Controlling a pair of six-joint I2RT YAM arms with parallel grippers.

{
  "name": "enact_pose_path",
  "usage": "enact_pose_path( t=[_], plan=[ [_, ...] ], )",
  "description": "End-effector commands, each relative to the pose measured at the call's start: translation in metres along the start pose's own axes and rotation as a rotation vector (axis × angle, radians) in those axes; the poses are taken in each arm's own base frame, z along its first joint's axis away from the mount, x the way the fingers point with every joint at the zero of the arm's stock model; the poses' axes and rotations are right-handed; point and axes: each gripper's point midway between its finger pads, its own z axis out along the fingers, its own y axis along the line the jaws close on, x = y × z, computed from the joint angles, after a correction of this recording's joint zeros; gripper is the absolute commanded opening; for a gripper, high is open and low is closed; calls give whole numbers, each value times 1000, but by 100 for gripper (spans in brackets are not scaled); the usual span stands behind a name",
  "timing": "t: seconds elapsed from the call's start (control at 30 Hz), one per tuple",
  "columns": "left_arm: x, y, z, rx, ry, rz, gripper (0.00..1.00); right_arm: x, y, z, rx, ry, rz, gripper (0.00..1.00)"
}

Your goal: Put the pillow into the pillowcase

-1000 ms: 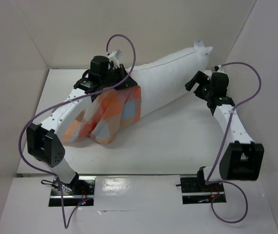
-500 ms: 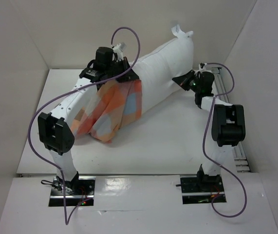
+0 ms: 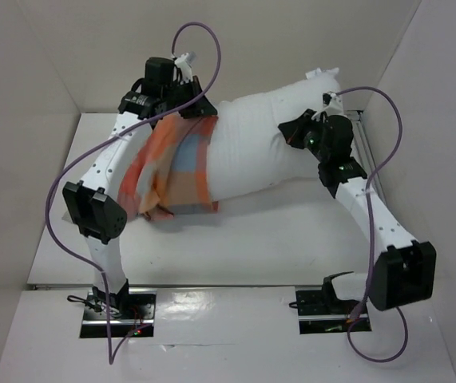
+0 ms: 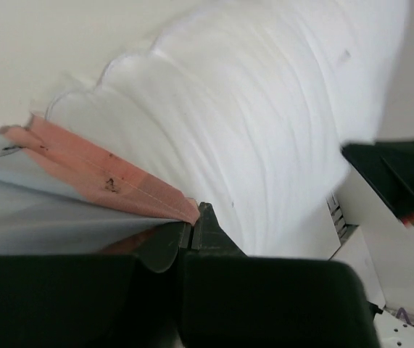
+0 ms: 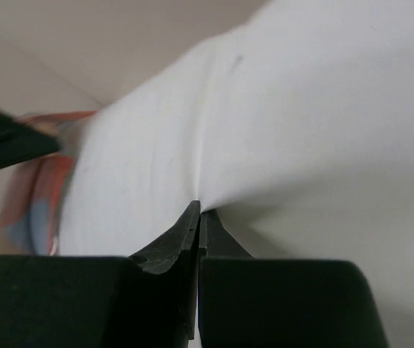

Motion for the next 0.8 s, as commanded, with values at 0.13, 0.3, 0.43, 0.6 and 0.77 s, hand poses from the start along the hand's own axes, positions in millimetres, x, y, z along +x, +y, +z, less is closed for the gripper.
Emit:
enact_pose_path(
  t=[0.13,0.3,0.43,0.6,0.77],
  plan=[
    [12,-122,22,448,59,92,0,33,82,-25,-56,85,-80,0],
    [75,-168,50,596,226,55,0,93,40,-29,53,161,-5,0],
    [101,-162,64,576,277,23,0,131,8,-39,158,208,13,0],
    [74,-125,55,492,229,17,39,131,-17,-45,209,211,14,0],
    [42,-101,17,309,97,135,65,108,-38,-43,261,218,-55,7]
  ],
)
